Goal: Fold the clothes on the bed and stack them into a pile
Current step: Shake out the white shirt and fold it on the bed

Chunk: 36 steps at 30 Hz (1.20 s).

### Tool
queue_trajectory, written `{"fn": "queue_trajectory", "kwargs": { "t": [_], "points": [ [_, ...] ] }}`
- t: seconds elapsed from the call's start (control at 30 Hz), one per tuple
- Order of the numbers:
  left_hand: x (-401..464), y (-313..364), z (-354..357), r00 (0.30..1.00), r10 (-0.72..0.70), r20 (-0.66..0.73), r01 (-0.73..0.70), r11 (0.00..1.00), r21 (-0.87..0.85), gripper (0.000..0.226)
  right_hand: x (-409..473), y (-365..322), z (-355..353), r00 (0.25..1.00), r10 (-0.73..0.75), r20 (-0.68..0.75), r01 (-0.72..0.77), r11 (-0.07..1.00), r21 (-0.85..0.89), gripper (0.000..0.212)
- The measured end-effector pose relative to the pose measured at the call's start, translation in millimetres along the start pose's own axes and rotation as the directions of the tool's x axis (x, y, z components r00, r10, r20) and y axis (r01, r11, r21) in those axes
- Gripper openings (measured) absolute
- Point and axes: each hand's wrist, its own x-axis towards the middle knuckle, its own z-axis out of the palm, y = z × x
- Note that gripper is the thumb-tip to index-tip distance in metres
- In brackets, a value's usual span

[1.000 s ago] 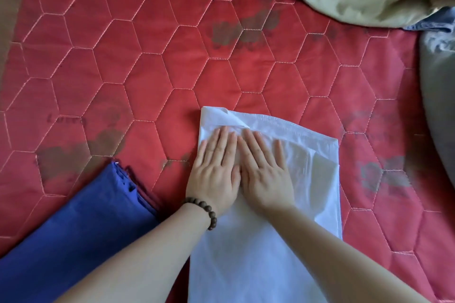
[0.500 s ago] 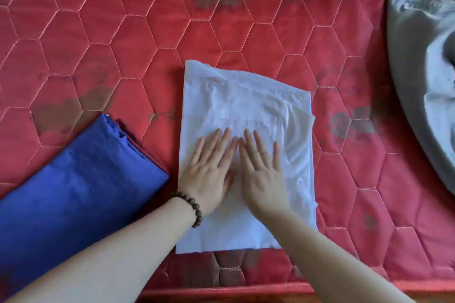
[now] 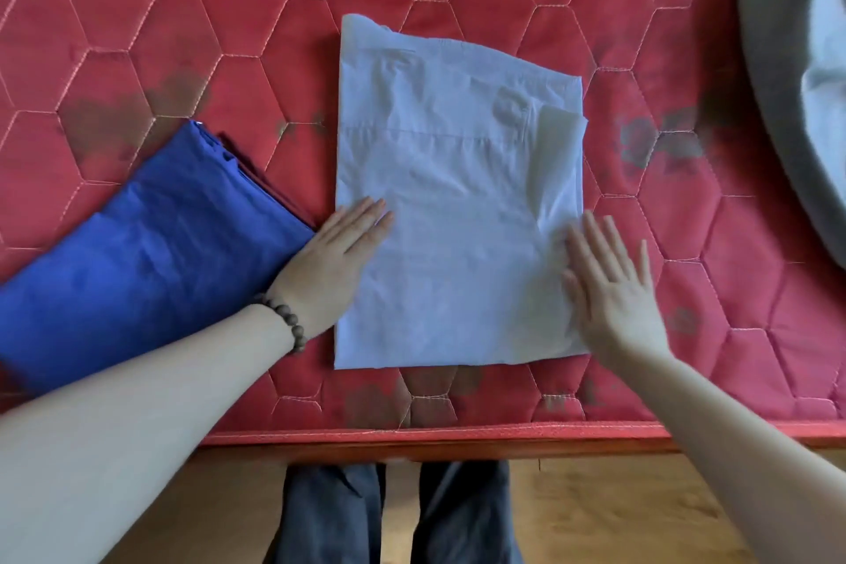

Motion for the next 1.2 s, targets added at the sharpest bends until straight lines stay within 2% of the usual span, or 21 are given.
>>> {"fn": "queue_trajectory", "kwargs": {
  "t": [0.07,0.13,0.2,0.23,0.33,0.4,0.47,0.5,0.53,0.6,0.63,0.67,0.7,0.73,0.77,0.83,0.87,0.9,1.03,1.1,1.2],
  "points": [
    [2.1,-9.8,-12.2,0.997,0.062,-0.041,-0.057,0.992,0.117,0.069,6.1,19.9,-15.9,0.998,-0.017,-0.054,0.013,0.998,-0.066,0.068],
    [6.5,-16.8,-21.4,0.996,0.083,0.017,-0.084,0.960,0.269,0.072,16.7,30.6,-26.3,0.995,-0.079,-0.056,0.068,0.983,-0.168,0.087],
    [9.2,-16.9,-23.6,0.992,0.090,0.086,-0.115,0.931,0.347,0.070,28.2,29.8,-29.9,0.977,-0.211,0.012,0.208,0.949,-0.236,0.098],
    [9.6,-15.2,-21.8,0.988,0.104,0.117,-0.139,0.924,0.356,0.068,32.4,26.8,-30.0,0.951,-0.305,0.050,0.307,0.915,-0.260,0.095],
    [9.5,-12.6,-16.3,0.952,0.132,0.275,-0.211,0.936,0.281,0.083,37.9,16.7,-31.6,0.848,-0.504,0.163,0.530,0.798,-0.288,0.081],
    [6.8,-13.6,-18.3,0.926,0.168,0.338,-0.241,0.953,0.185,0.093,34.6,16.6,-37.3,0.814,-0.548,0.193,0.580,0.782,-0.227,0.075],
    [6.0,-8.0,-24.3,0.912,0.176,0.371,-0.196,0.981,0.015,0.092,28.2,17.3,-44.8,0.810,-0.552,0.199,0.578,0.808,-0.114,0.068],
    [4.7,-4.2,-25.4,0.925,0.148,0.350,-0.114,0.987,-0.114,0.088,24.1,15.4,-49.3,0.815,-0.540,0.210,0.554,0.833,-0.006,0.065],
    [3.6,1.4,-29.5,0.950,0.043,0.310,0.043,0.963,-0.265,0.080,20.0,16.2,-50.8,0.841,-0.494,0.223,0.473,0.870,0.141,0.062],
    [8.5,11.5,-40.6,0.935,-0.213,0.284,0.336,0.792,-0.510,0.053,14.0,15.3,-55.3,0.928,-0.233,0.292,0.106,0.913,0.393,0.037],
    [12.9,12.6,-42.8,0.910,-0.302,0.283,0.414,0.689,-0.595,0.041,13.2,14.4,-56.3,0.932,-0.072,0.355,-0.117,0.867,0.484,0.031],
    [17.4,11.4,-42.0,0.880,-0.377,0.290,0.472,0.609,-0.638,0.037,13.5,15.0,-53.2,0.922,0.045,0.384,-0.276,0.773,0.571,0.031],
    [22.6,11.4,-40.8,0.838,-0.442,0.319,0.527,0.509,-0.680,0.032,14.2,14.6,-49.7,0.912,0.119,0.392,-0.366,0.665,0.650,0.031],
    [25.9,10.7,-37.2,0.789,-0.505,0.351,0.569,0.384,-0.727,0.024,15.4,13.5,-45.3,0.897,0.192,0.399,-0.433,0.568,0.700,0.030],
    [27.8,11.1,-33.6,0.725,-0.562,0.399,0.590,0.206,-0.781,0.019,16.3,10.8,-42.2,0.878,0.253,0.406,-0.478,0.488,0.730,0.029],
    [24.9,13.5,-28.8,0.585,-0.610,0.534,0.588,-0.135,-0.798,0.034,16.5,5.0,-35.1,0.852,0.340,0.399,-0.519,0.438,0.734,0.030],
    [20.4,14.0,-25.6,0.559,-0.600,0.573,0.579,-0.213,-0.787,0.042,15.6,3.0,-31.1,0.848,0.370,0.379,-0.520,0.445,0.729,0.031],
    [17.0,14.4,-23.7,0.562,-0.585,0.584,0.578,-0.228,-0.784,0.043,14.1,0.5,-29.3,0.852,0.388,0.351,-0.509,0.455,0.731,0.030],
    [7.4,19.4,-19.3,0.662,-0.563,0.495,0.542,-0.096,-0.835,0.018,7.5,-8.6,-25.9,0.882,0.409,0.235,-0.431,0.498,0.753,0.022],
    [5.5,24.0,-18.6,0.679,-0.588,0.439,0.521,-0.035,-0.853,0.018,3.9,-14.6,-28.1,0.885,0.412,0.215,-0.406,0.460,0.789,0.016],
    [1.7,34.3,-20.8,0.677,-0.614,0.406,0.486,-0.042,-0.873,0.020,-2.8,-18.3,-27.9,0.883,0.417,0.217,-0.398,0.417,0.817,0.012]
  ]
}}
